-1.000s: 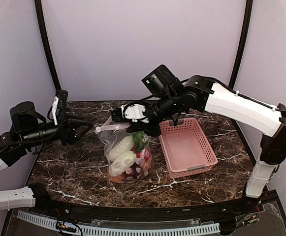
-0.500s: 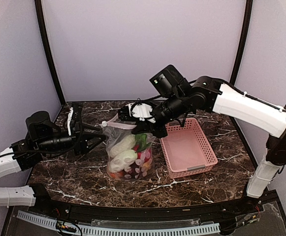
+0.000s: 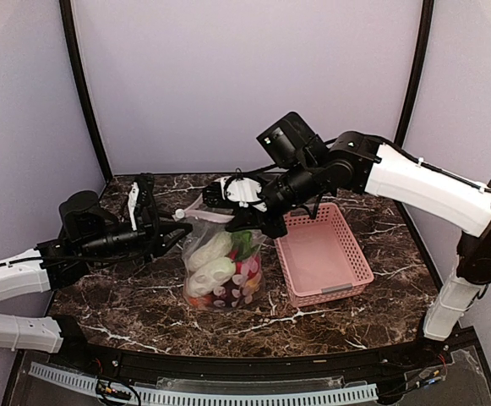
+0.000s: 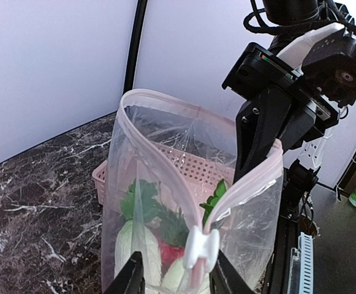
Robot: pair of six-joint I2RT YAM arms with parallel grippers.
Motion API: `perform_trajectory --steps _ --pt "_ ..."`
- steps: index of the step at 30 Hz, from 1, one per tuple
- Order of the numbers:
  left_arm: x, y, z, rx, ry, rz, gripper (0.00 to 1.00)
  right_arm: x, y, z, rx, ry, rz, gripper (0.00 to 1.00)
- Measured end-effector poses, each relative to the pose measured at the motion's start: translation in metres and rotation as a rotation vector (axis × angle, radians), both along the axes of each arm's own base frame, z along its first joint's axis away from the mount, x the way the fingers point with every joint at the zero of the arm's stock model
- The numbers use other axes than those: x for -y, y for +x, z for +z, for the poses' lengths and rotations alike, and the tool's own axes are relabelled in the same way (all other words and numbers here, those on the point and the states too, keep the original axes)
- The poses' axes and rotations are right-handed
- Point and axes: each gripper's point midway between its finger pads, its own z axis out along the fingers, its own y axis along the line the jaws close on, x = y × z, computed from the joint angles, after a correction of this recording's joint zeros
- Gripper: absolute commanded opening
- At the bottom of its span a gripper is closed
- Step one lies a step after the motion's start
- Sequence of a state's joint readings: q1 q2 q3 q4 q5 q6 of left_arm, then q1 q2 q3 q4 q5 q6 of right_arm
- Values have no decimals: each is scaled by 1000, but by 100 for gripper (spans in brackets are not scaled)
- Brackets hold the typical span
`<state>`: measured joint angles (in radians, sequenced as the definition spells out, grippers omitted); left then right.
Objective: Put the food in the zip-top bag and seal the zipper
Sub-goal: Hold the zipper food storage bag at the center of the board, then pass from the left arm to the right
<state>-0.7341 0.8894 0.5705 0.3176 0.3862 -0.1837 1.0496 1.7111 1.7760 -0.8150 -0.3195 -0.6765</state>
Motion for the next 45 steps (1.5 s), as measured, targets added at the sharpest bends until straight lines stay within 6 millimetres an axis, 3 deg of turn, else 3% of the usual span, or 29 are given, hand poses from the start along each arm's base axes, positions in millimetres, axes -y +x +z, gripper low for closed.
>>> perform_trajectory --steps 6,13,25,28,32,36,42,45 --pt "6 7 -3 29 4 0 16 0 0 0 -1 0 -2 0" --pt "-2 10 2 69 -5 44 2 0 0 0 0 0 -2 0" --pt "-13 2 19 101 39 61 1 6 16 -7 31 -24 -53 0" --pt "-14 -1 24 95 53 57 1 8 25 -5 40 -16 -71 6" --pt "-15 -3 27 78 70 54 1 11 26 -4 42 -20 -60 29" --pt "-15 -3 30 70 77 49 1 10 18 17 27 21 -22 44" --pt "-12 0 26 54 92 48 1 -13 7 77 33 163 37 49" --pt "-10 0 25 51 94 44 1 -32 5 84 26 189 58 51"
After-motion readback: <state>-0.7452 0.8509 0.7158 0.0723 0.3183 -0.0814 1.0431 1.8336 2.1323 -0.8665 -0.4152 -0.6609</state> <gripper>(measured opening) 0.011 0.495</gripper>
